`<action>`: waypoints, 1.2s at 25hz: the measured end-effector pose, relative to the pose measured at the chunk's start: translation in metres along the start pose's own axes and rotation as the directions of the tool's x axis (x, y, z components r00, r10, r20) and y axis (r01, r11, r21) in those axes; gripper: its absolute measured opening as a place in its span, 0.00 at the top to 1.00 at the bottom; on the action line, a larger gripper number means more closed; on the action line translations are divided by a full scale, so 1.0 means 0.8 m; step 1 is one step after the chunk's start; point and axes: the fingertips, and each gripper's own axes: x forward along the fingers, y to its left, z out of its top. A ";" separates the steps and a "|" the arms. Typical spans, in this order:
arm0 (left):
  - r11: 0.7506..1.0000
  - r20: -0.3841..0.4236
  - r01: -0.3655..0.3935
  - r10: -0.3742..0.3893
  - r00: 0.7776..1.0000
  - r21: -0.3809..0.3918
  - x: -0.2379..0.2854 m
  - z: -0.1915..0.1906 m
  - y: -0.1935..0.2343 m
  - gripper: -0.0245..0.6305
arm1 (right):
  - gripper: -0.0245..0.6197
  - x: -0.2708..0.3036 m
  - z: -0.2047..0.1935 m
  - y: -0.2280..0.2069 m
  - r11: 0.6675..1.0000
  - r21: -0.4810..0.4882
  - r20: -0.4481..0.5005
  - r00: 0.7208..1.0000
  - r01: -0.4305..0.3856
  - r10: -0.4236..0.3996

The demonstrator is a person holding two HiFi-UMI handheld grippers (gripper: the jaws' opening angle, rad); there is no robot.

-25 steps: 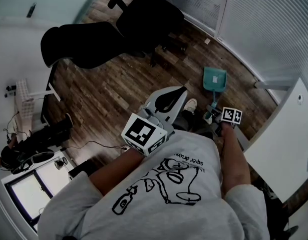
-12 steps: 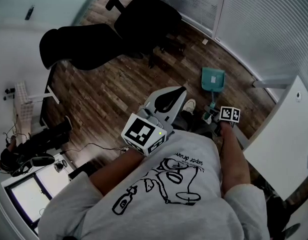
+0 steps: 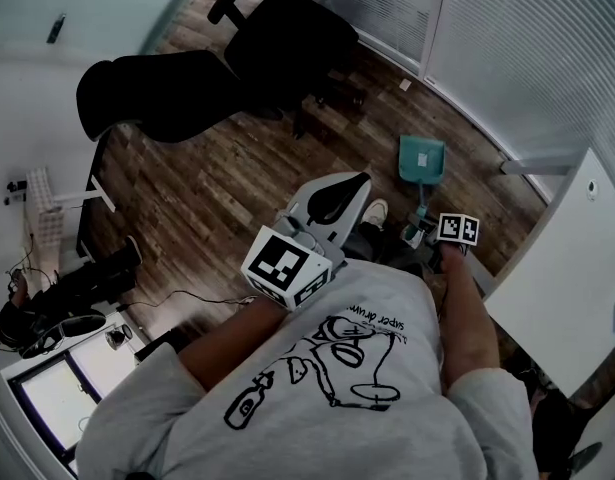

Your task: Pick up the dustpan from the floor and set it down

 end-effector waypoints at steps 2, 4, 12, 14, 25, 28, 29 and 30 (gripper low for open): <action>1.000 0.002 0.002 -0.002 1.000 -0.001 0.000 0.001 0.000 0.96 | 0.62 -0.005 0.002 -0.001 1.000 0.000 0.012 1.000 0.010 -0.010; 1.000 0.007 0.007 -0.007 1.000 -0.001 0.001 0.001 -0.003 0.96 | 0.62 -0.013 0.003 -0.003 1.000 -0.002 0.027 0.999 0.019 -0.018; 0.999 0.045 0.051 -0.051 0.998 -0.007 0.011 0.010 -0.014 0.96 | 0.62 -0.061 0.023 0.002 0.995 -0.065 0.108 0.992 0.077 -0.069; 0.998 0.058 0.065 -0.064 0.996 -0.008 0.014 0.014 -0.016 0.96 | 0.62 -0.077 0.030 0.004 0.992 -0.073 0.146 0.985 0.098 -0.087; 0.994 0.093 0.105 -0.104 0.990 -0.003 0.035 0.028 -0.019 0.96 | 0.72 -0.157 0.073 0.061 0.911 -0.304 0.327 0.929 0.280 -0.176; 0.993 0.106 0.115 -0.114 0.988 -0.010 0.039 0.033 -0.019 0.96 | 0.76 -0.183 0.092 0.104 0.875 -0.366 0.407 0.900 0.317 -0.156; 0.993 0.110 0.120 -0.117 0.987 -0.013 0.042 0.035 -0.019 0.96 | 0.77 -0.192 0.098 0.120 0.863 -0.385 0.434 0.889 0.328 -0.144; 0.992 0.113 0.123 -0.121 0.986 -0.014 0.044 0.036 -0.019 0.96 | 0.78 -0.202 0.105 0.136 0.848 -0.406 0.461 0.878 0.342 -0.133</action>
